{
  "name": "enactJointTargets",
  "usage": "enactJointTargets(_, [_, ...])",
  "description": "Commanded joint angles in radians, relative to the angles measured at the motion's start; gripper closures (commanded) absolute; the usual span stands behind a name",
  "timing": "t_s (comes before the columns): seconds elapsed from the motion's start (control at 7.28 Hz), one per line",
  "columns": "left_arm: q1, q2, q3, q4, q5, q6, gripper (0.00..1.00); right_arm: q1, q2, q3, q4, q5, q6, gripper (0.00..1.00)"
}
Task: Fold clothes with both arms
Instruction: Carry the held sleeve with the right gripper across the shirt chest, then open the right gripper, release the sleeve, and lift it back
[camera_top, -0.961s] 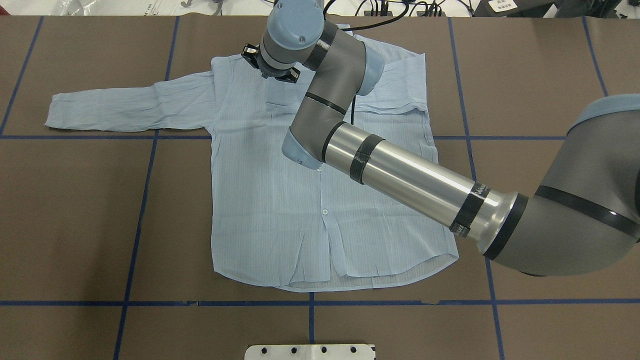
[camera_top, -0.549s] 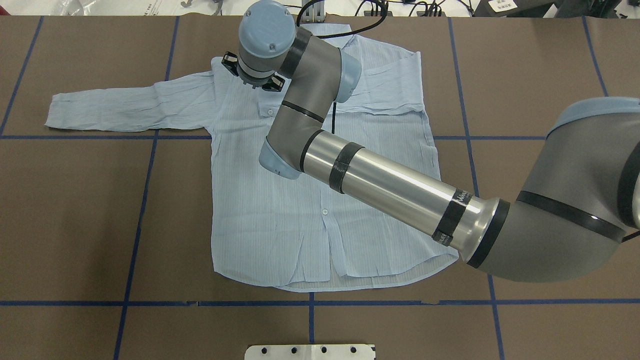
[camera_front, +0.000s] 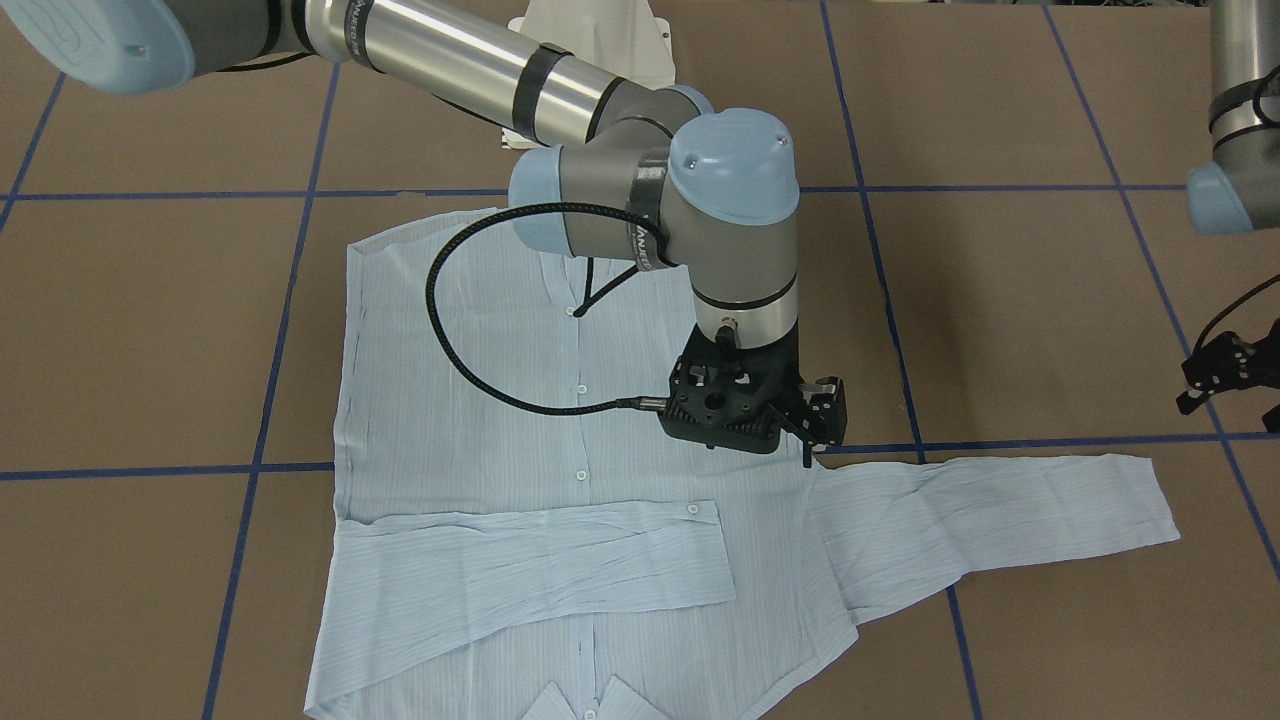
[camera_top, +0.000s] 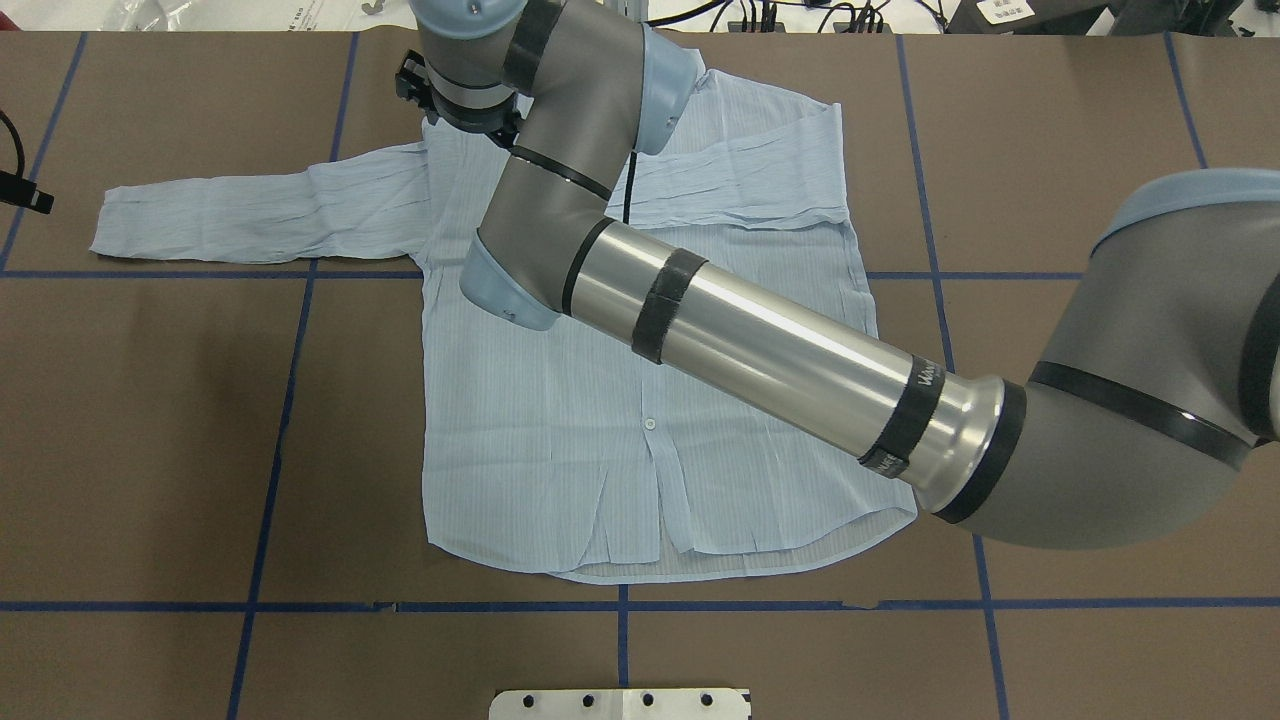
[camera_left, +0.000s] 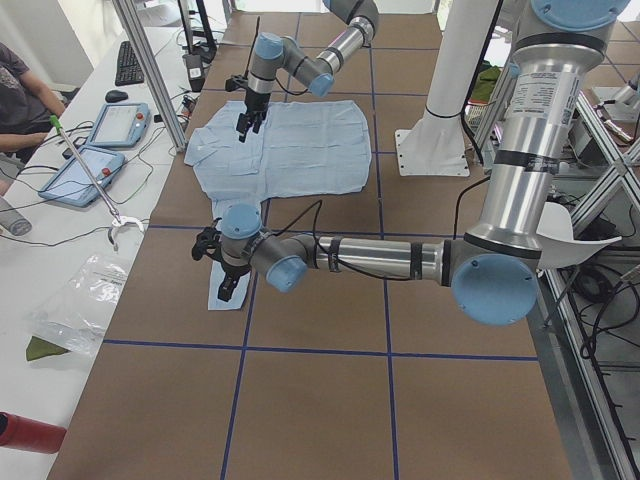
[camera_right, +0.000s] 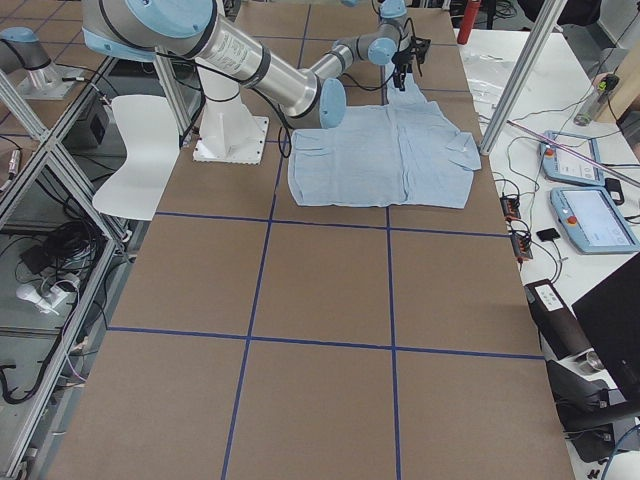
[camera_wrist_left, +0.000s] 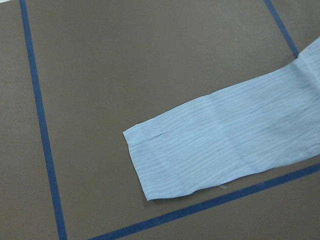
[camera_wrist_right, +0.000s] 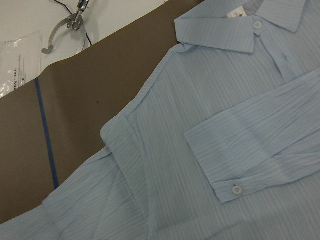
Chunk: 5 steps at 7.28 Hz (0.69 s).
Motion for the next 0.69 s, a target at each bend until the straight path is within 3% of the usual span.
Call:
enactJointTargets(0.0, [0.013, -0.109, 0.205, -0.027, 0.003, -0.032, 0.08, 0.042, -0.276, 0.369, -0.089, 0.062, -0.014, 0.01])
enactJointTargets(0.27, [0.037, -0.142, 0.253, -0.032, 0.001, -0.145, 0.18, 0.112, -0.537, 0.598, -0.078, 0.146, -0.049, 0.01])
enactJointTargets(0.55, [0.042, -0.11, 0.252, -0.043, -0.073, -0.257, 0.31, 0.14, -0.641, 0.671, -0.074, 0.15, -0.161, 0.01])
